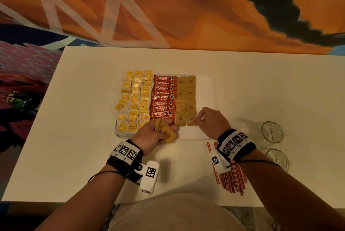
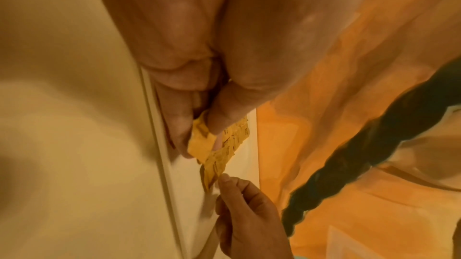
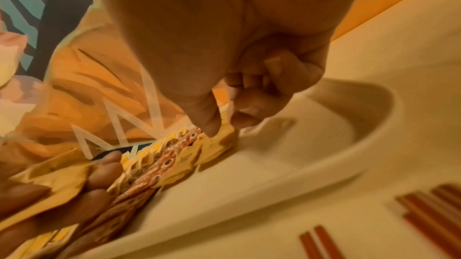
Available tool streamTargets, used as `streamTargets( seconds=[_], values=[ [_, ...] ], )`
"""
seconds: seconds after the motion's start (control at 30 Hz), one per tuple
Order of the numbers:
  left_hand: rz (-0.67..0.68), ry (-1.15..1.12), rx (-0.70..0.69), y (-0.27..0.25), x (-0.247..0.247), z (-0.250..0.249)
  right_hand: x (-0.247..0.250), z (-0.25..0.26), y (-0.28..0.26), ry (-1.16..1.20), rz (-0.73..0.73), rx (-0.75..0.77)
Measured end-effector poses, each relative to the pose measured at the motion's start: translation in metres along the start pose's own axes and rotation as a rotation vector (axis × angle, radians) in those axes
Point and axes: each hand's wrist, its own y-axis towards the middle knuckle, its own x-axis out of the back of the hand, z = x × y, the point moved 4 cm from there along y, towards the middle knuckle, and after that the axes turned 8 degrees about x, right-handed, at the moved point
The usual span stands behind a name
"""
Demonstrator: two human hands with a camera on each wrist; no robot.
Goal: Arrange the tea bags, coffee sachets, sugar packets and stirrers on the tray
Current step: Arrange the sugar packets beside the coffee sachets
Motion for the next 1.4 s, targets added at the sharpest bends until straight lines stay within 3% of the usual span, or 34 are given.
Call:
streamTargets(
  seconds=[0.2,0.47,0.77,1.1,1.23,1.4],
  values=[
    [-0.033,0.061,-0.015,-0.002,-0.004,-0.001,0.001,0.026,-0.018,0.233,0.067,0.204],
    [-0.068,0.172,-0.051,-0.002,-0.006,-0.004,-0.014,0.048,-0.035,0.280,0.153,0.345],
    [-0.059,0.098,-0.056,-0.003,-0.013,-0.008,-0.016,0.047,-0.040,0.299,0.117,0.351],
    [-0.023,0.100,0.078,-0.006,-0.015,-0.004,0.003,0.055,-0.043,0.351,-0.039,0.491],
    [0.056,0.065,0.075,-0.006,-0.014,-0.004,0.001,0.053,-0.041,0.381,-0.054,0.481],
    [0.000,0.060,0.018,-0.005,-0.011,-0.006,0.004,0.050,-0.040,0.451,-0.082,0.383]
  ],
)
